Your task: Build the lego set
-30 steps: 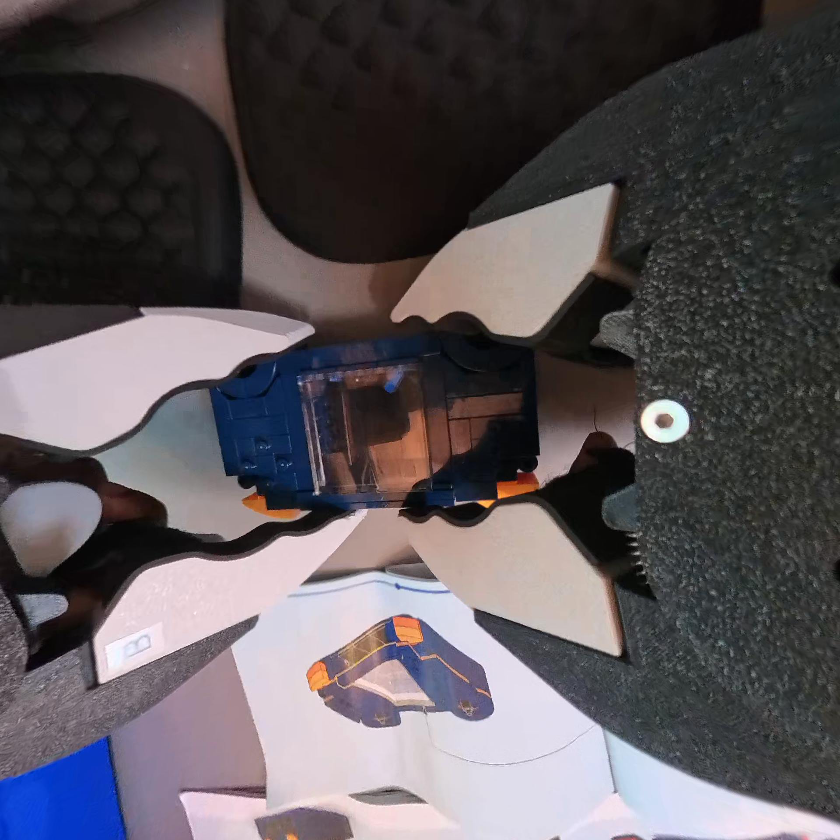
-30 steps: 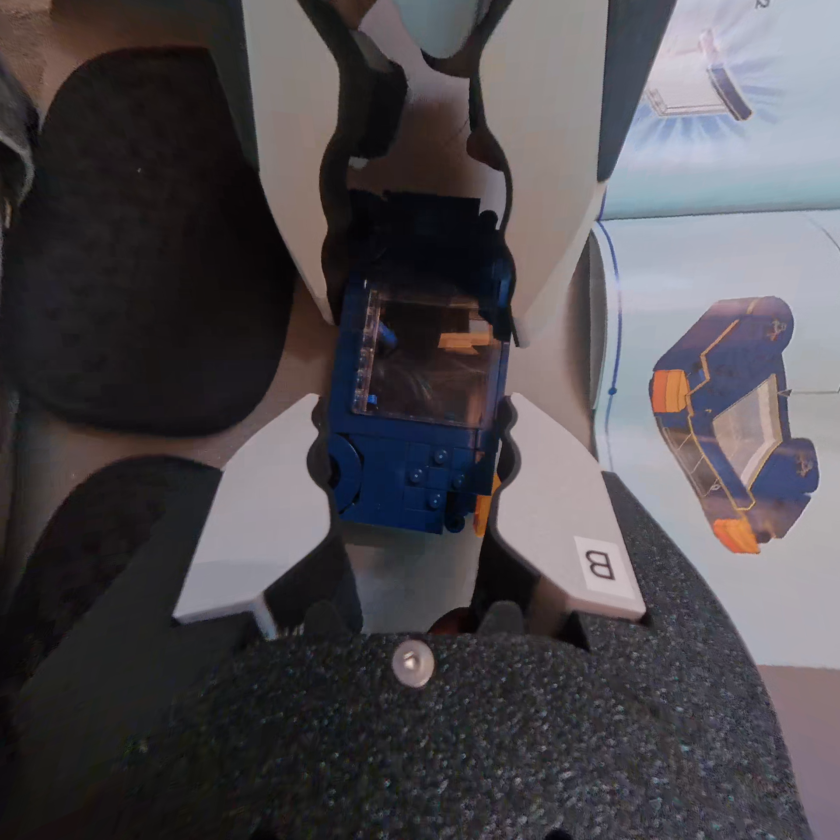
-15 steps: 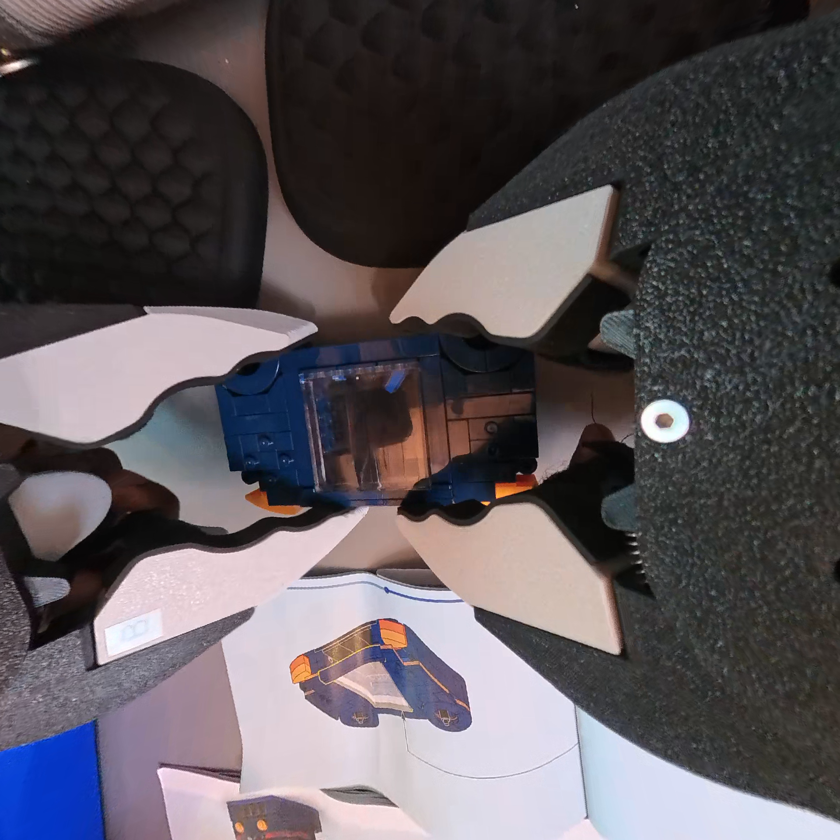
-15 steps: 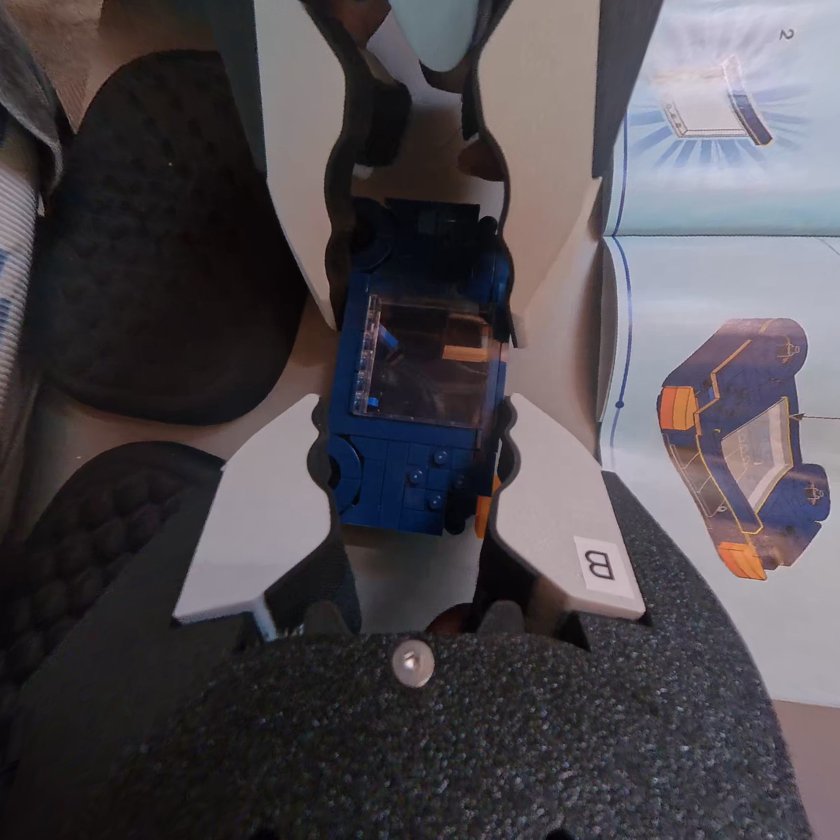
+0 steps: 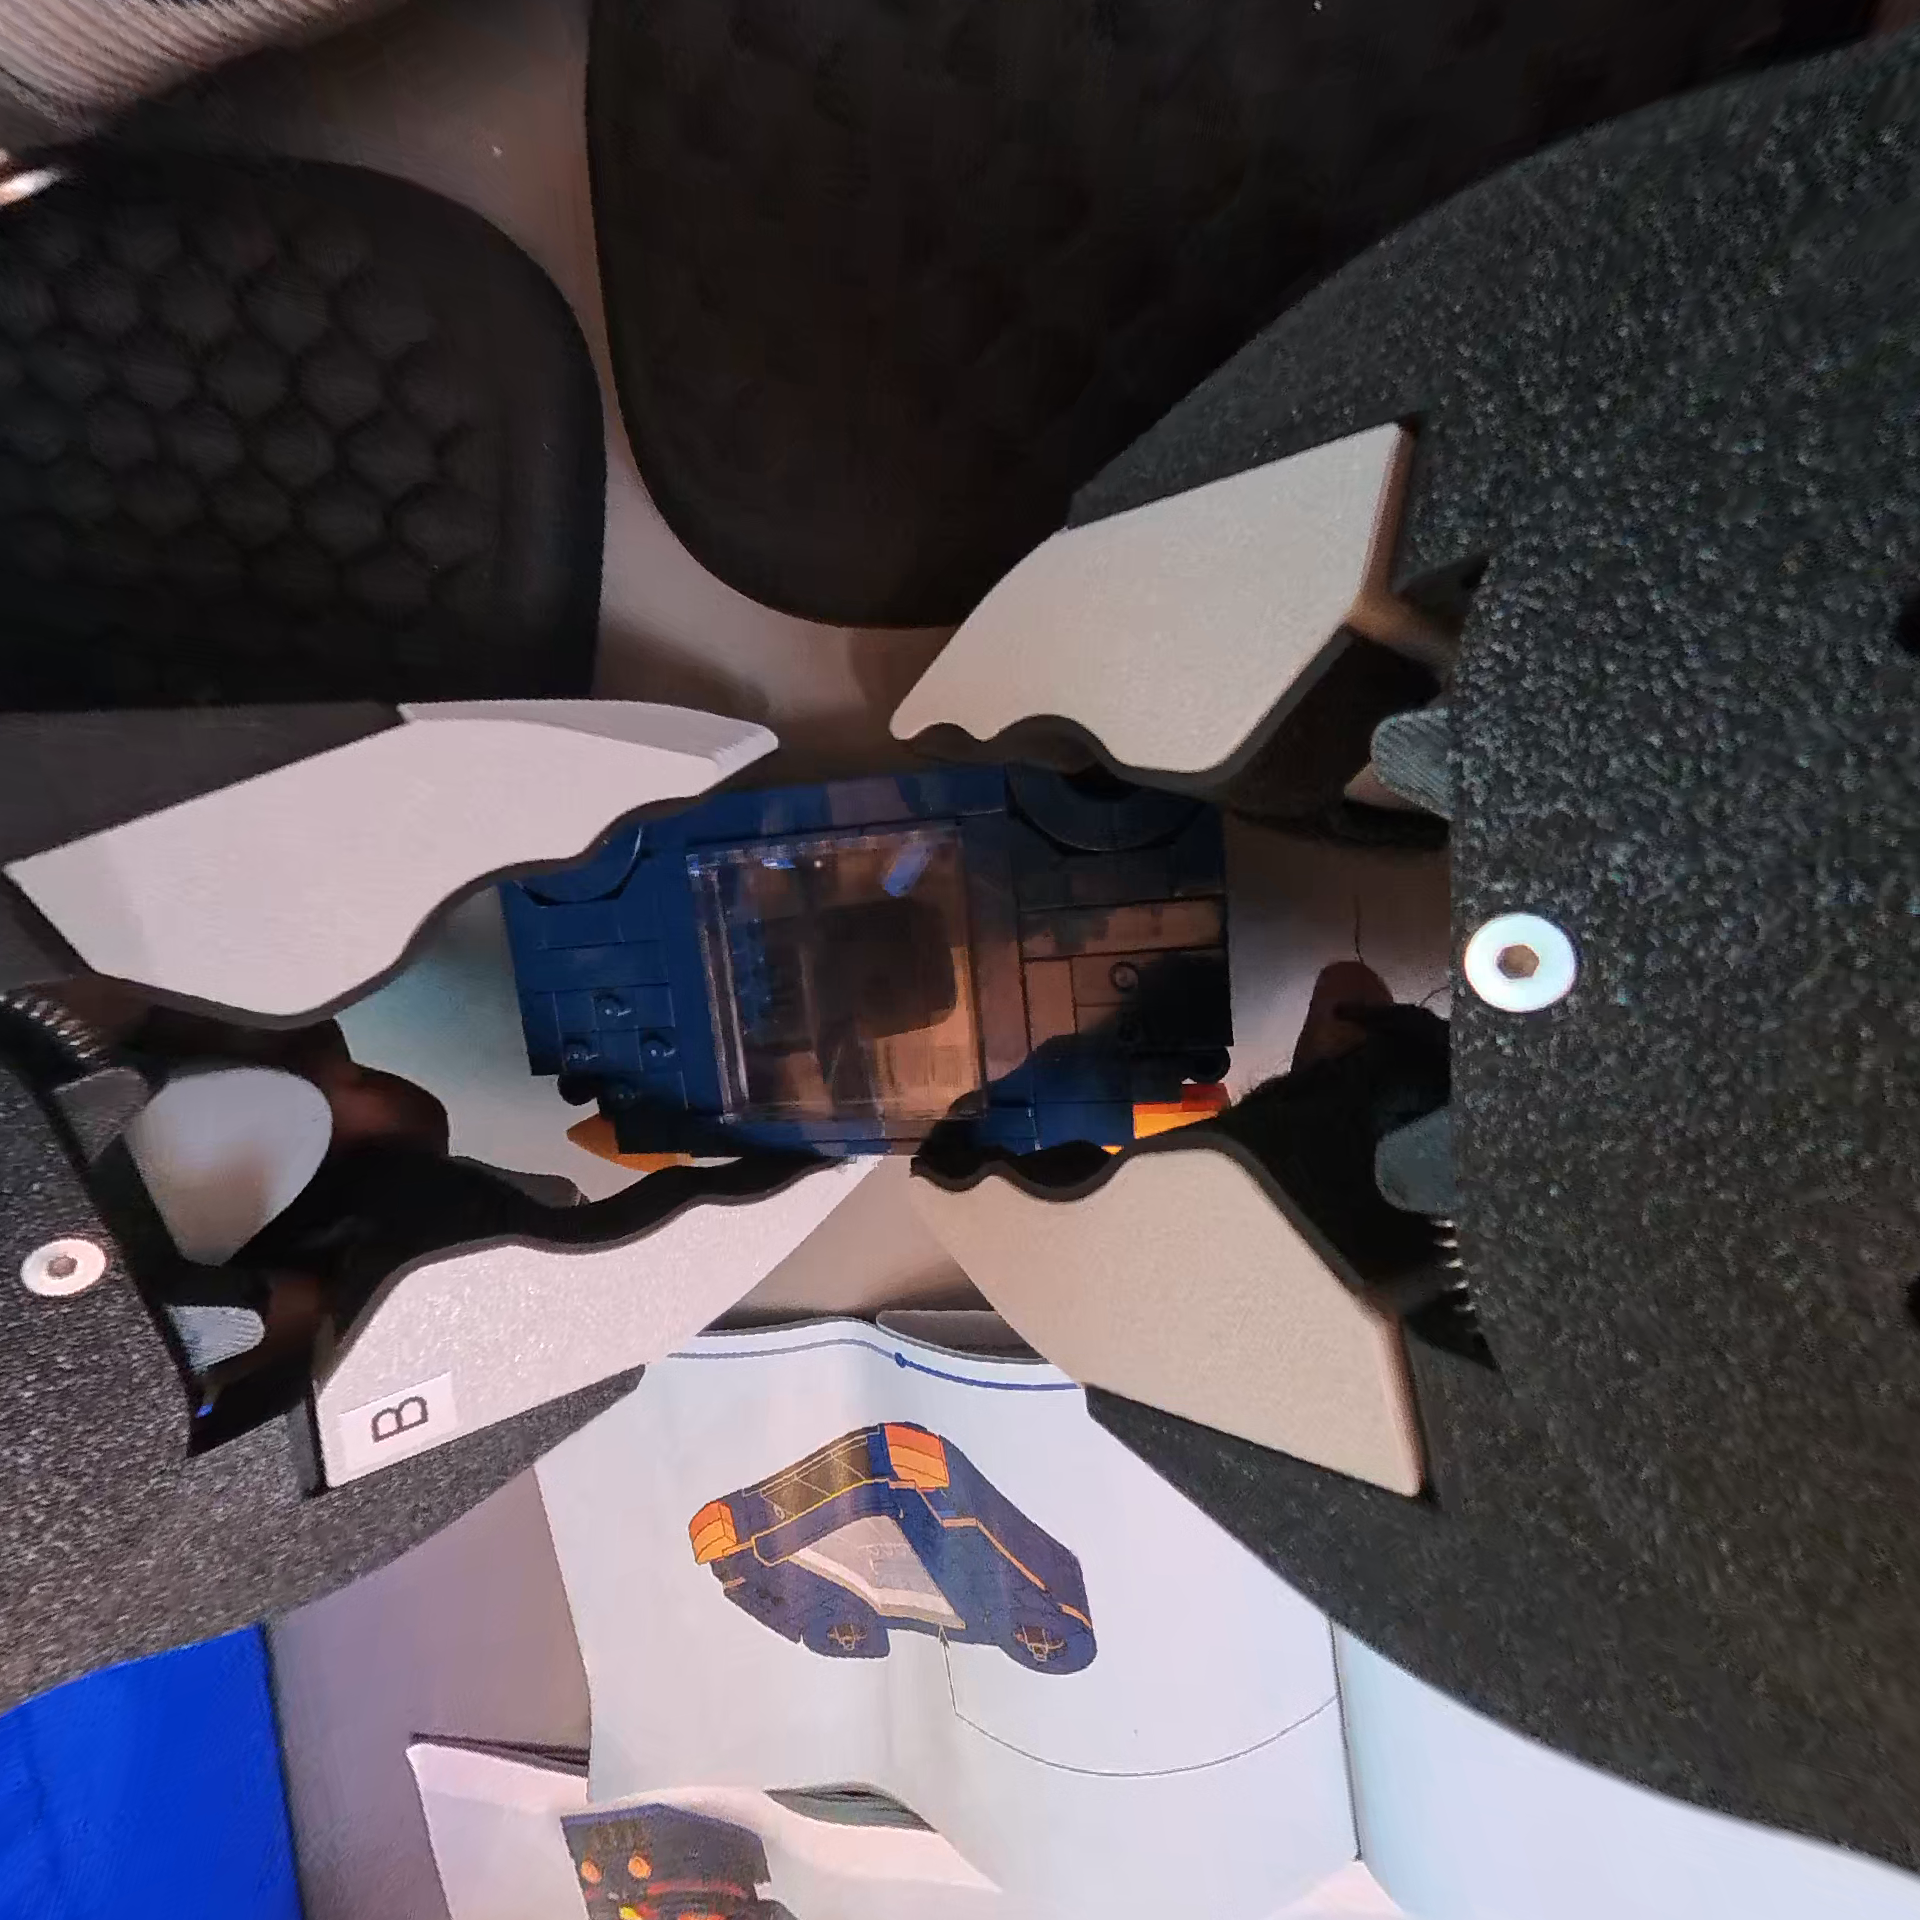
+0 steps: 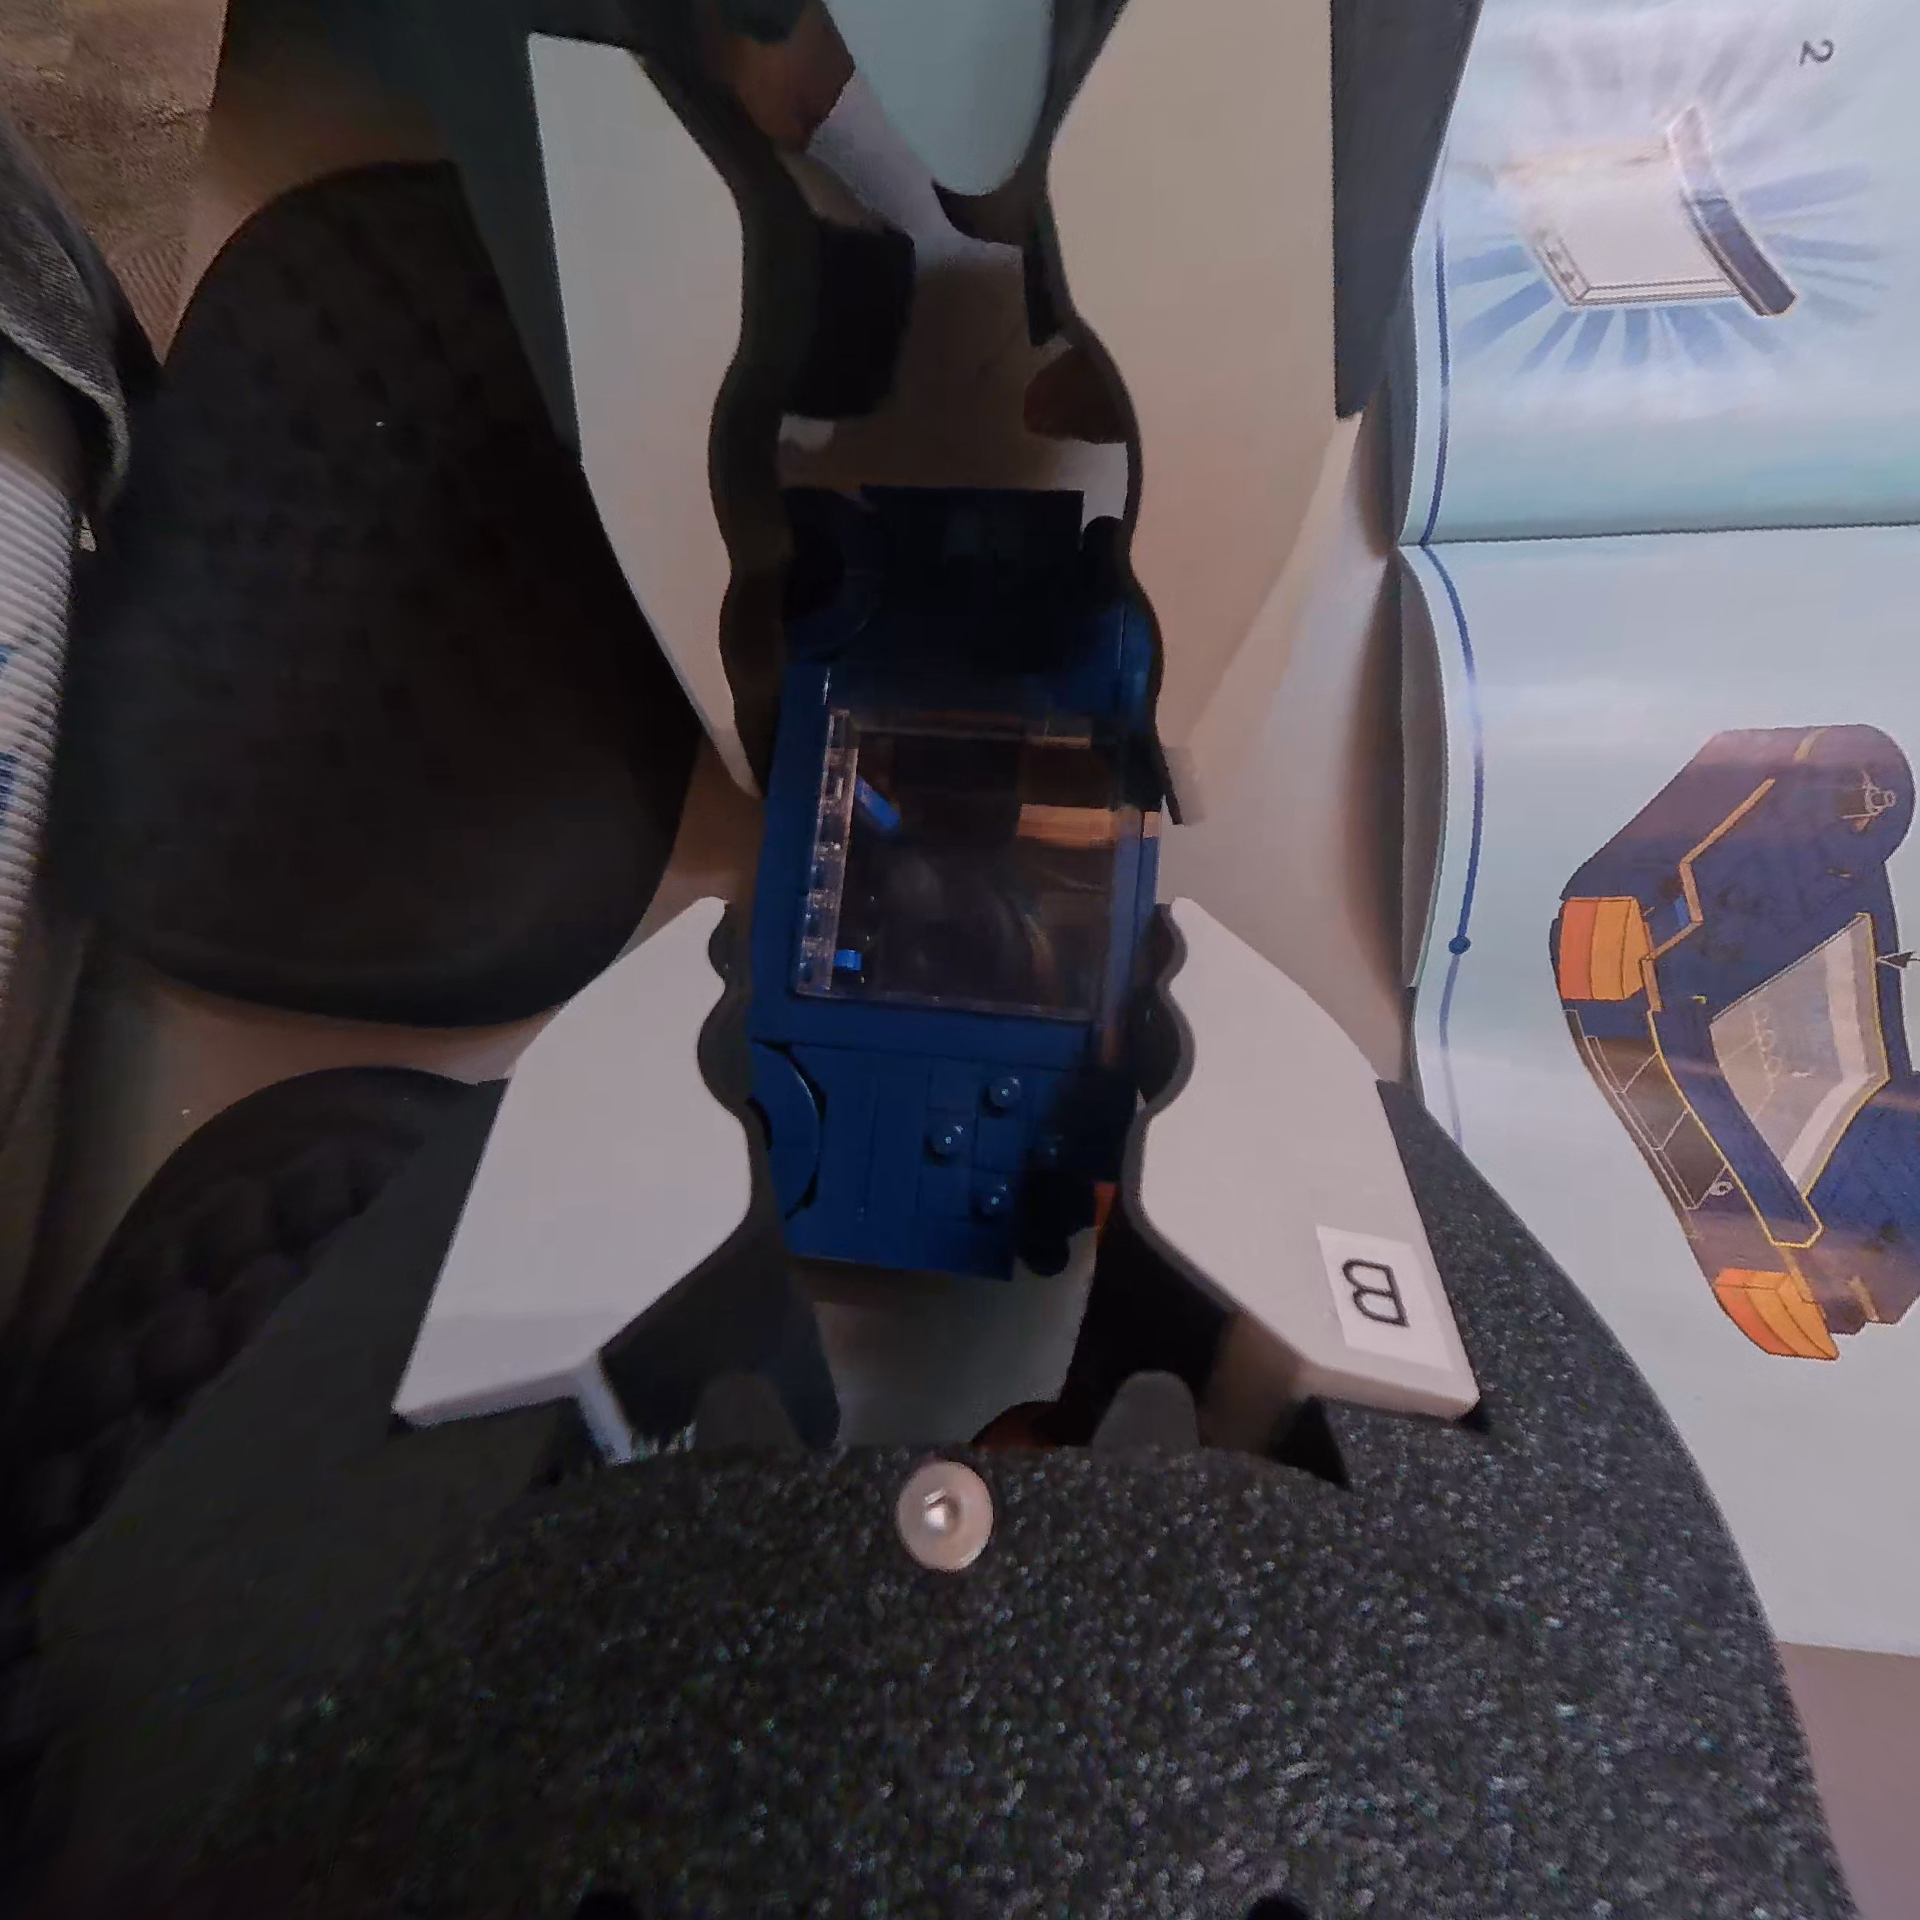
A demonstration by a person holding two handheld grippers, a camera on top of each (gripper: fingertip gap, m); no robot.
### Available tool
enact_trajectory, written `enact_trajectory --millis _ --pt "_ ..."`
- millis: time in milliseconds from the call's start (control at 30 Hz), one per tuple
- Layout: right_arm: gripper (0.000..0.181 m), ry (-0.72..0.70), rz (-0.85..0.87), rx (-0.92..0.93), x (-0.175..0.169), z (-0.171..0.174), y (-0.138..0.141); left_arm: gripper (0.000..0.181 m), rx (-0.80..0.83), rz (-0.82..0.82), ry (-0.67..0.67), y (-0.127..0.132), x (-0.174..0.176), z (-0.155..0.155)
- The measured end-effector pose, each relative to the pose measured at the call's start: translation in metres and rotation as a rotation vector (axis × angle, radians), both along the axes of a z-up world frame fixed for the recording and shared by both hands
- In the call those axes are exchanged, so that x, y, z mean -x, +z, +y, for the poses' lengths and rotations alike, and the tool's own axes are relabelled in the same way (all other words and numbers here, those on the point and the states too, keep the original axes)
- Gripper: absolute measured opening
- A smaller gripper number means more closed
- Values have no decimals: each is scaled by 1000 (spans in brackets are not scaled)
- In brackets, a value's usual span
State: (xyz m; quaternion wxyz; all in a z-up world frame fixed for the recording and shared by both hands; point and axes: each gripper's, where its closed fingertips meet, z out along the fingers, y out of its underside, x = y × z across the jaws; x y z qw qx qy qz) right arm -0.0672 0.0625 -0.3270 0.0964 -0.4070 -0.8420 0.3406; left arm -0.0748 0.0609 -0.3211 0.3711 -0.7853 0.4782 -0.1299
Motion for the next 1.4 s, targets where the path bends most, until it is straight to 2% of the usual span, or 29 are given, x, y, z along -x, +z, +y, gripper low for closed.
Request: enact_trajectory --millis 233,267,300,333,467,533,567,633,667,733,867,933,1100,1300,1333,1400 --pt "74 8 21 44 2 2 1 74 3 -18 44 1 2 1" --pt "78 7 25 56 2 2 3 85 -6 -7 72 2 6 3" --pt "90 -9 42 81 4 3 7 92 -7 0 93 4 11 2" --pt "94 -24 53 125 5 3 14 90 -4 -25 98 8 13 -1" --pt "72 -115 73 319 6 15 37 68 -63 -209 182 32 25 -6" --pt "72 -132 66 384 6 18 40 57 -81 -291 203 40 28 -7" --pt "77 -123 71 372 5 15 39 58 -82 -311 191 42 25 -9" --pt "96 -95 76 266 2 6 29 81 -78 -256 187 33 22 -9" --pt "99 -77 69 194 0 2 21 92 -64 -198 188 25 22 -8" --pt "97 -44 80 87 -2 -6 11 97 -36 -106 160 11 18 -7" --pt "74 -27 139 -49 3 0 5 83 -15 -49 86 3 8 -5" --pt "73 -23 130 -44 2 0 5 71 -5 -37 75 2 7 -4" --pt "73 -10 116 -48 1 0 5 69 -11 -28 73 2 6 -4" --pt "73 -12 143 -38 2 -1 6 70 -19 -61 116 3 6 -5" --pt "73 -18 151 -31 2 0 6 74 -24 -54 159 3 9 -4" --pt "73 -17 165 -36 0 3 7 94 -57 -100 268 12 21 -1"
